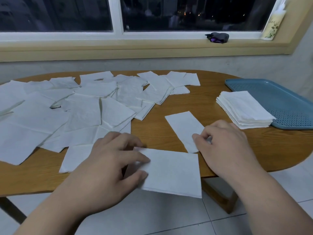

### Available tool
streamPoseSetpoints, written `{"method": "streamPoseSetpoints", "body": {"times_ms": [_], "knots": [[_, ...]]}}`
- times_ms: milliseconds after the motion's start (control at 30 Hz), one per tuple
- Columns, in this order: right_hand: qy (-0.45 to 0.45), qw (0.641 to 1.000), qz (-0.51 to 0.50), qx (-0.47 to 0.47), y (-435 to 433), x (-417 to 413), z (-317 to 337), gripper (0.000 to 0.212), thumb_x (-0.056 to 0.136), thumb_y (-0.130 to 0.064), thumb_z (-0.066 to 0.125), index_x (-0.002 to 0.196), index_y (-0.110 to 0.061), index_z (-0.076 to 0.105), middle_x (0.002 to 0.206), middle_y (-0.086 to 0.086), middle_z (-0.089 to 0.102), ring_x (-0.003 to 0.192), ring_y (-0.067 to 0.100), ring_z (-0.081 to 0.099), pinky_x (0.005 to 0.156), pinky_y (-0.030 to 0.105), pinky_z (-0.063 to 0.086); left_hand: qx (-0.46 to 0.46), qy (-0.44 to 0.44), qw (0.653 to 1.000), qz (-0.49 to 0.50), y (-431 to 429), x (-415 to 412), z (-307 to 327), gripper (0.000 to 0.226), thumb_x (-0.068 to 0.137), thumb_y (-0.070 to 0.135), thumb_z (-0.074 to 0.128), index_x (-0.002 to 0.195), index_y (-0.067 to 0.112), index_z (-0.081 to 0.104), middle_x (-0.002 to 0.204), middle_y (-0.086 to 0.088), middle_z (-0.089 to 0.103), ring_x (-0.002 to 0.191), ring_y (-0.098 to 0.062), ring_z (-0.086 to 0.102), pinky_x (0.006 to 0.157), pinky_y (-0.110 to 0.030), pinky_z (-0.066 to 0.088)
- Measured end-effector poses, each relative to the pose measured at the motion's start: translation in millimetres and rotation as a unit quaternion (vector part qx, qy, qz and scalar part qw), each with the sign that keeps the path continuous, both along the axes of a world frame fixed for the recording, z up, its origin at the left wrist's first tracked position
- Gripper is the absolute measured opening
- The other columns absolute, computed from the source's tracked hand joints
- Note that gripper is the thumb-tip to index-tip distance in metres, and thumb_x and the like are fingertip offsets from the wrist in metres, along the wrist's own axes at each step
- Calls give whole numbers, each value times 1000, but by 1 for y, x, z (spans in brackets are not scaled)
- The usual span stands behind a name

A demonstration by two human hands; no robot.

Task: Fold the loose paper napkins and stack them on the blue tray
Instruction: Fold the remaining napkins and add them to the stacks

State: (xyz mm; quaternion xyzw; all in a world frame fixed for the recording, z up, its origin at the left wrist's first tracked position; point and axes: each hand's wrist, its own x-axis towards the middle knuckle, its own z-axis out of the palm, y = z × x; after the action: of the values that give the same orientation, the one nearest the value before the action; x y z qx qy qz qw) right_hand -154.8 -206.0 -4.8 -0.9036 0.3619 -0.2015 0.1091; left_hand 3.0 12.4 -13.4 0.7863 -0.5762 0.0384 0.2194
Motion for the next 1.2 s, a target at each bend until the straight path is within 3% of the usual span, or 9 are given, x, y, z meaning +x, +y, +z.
{"method": "streamPoseSetpoints", "body": {"times_ms": [267, 467, 567, 733, 833, 967, 1033, 1100, 1200], "knots": [[79, 992, -101, 4, -5, -3, 5, 48, 93, -53, 46, 132, -27, 57, 127, 1, 54, 118, 24, 44, 96, 40, 39, -2, -6, 1000, 8, -6, 1, -7, 34, 83, 65, 48, 108, 49, 67, 110, 33, 52, 111, 0, 46, 90, -33, 37], [54, 994, -91, 24, -10, -7, 5, 25, 93, -44, 52, 111, -31, 63, 115, -2, 56, 108, 21, 48, 91, 38, 44, -15, -10, 999, 34, -9, -3, -10, 36, 81, 65, 46, 104, 49, 69, 106, 31, 53, 106, 0, 47, 88, -32, 33], [-3, 996, -79, 38, -16, -10, 4, 7, 92, -32, 57, 88, -29, 62, 100, -5, 56, 91, 17, 52, 73, 33, 47, -19, -18, 999, 45, -11, -6, -11, 34, 81, 63, 47, 102, 48, 69, 103, 29, 53, 102, -3, 49, 86, -33, 34], [-157, 978, -47, 127, -14, -12, 12, 8, 94, -23, 57, 88, -28, 58, 85, -13, 61, 78, 1, 56, 49, 14, 37, -26, -30, 997, 66, -18, -17, -13, 28, 82, 58, 48, 98, 46, 68, 100, 25, 54, 98, -8, 51, 83, -35, 35], [-237, 953, -1, 189, -5, -9, 20, 11, 93, -19, 61, 88, -29, 60, 92, -19, 66, 85, -14, 53, 56, 5, 39, -26, -34, 996, 75, -23, -23, -14, 27, 83, 57, 48, 98, 46, 67, 105, 24, 55, 104, -11, 51, 84, -35, 33], [-286, 913, 98, 273, 12, -8, 27, 21, 88, -5, 65, 77, -22, 62, 95, -20, 72, 93, -4, 62, 74, 20, 47, -91, 60, 989, 103, -18, -21, -7, 36, 83, 62, 47, 115, 51, 60, 127, 23, 50, 128, -8, 40, 102, -38, 34], [-316, 885, 160, 301, 22, -9, 31, 25, 85, 3, 65, 72, -18, 60, 93, -13, 74, 95, 2, 65, 79, 24, 50, -133, 131, 977, 99, -14, -22, 2, 43, 82, 66, 45, 124, 60, 50, 135, 32, 43, 136, 4, 30, 108, -25, 31], [-340, 858, 211, 322, 30, -9, 33, 31, 82, 12, 64, 68, -15, 59, 90, -6, 75, 93, 5, 67, 77, 17, 50, -155, 195, 964, 87, -12, -24, 10, 52, 77, 70, 44, 129, 68, 40, 133, 44, 41, 131, 17, 32, 100, -6, 30], [-358, 825, 262, 350, 36, -9, 33, 43, 81, 16, 65, 62, -21, 58, 88, -1, 75, 91, 7, 67, 75, 12, 47, -136, 281, 948, 69, -10, -27, 17, 59, 71, 74, 46, 128, 77, 31, 126, 46, 48, 117, 16, 49, 88, -10, 40]]}}
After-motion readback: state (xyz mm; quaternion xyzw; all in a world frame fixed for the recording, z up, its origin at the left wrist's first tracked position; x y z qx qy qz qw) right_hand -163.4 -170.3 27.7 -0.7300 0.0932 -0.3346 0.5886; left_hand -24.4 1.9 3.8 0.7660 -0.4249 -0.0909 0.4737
